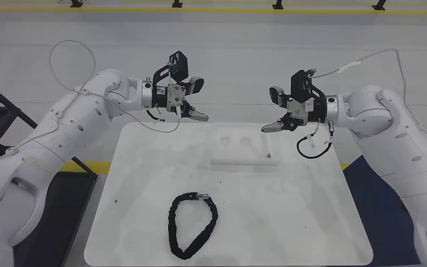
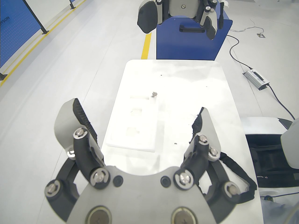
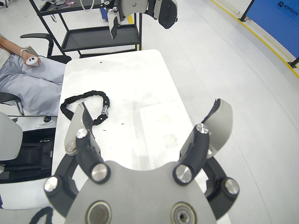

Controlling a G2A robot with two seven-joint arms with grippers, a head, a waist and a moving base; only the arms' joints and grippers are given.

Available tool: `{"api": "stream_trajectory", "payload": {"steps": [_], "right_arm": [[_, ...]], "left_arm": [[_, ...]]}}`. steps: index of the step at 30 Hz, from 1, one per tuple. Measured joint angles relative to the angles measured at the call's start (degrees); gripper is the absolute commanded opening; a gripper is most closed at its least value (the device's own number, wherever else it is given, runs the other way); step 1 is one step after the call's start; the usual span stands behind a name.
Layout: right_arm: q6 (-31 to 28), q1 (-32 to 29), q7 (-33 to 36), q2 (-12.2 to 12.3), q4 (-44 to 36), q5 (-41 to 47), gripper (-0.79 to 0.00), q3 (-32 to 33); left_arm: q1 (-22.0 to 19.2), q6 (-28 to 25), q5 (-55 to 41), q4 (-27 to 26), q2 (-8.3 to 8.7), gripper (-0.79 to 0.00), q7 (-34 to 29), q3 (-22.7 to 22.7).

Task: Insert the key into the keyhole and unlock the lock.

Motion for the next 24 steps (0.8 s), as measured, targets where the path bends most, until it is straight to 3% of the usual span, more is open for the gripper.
{"api": "stream_trajectory", "payload": {"steps": [7, 16, 24], "right_arm": [[3.23, -2.5, 0.32, -0.1, 2.58, -0.46, 0.0, -0.69], [7.71, -2.51, 5.59, -1.07, 7.9, 1.71, 0.0, -3.45], [17.21, -2.17, 8.52, -2.72, 12.82, 1.06, 0.0, -6.25]], "left_arm": [[0.0, 0.0, 0.0, 0.0, 0.0, 0.0, 0.0, 0.0], [0.0, 0.0, 0.0, 0.0, 0.0, 0.0, 0.0, 0.0], [0.0, 0.0, 0.0, 0.0, 0.0, 0.0, 0.0, 0.0]]}}
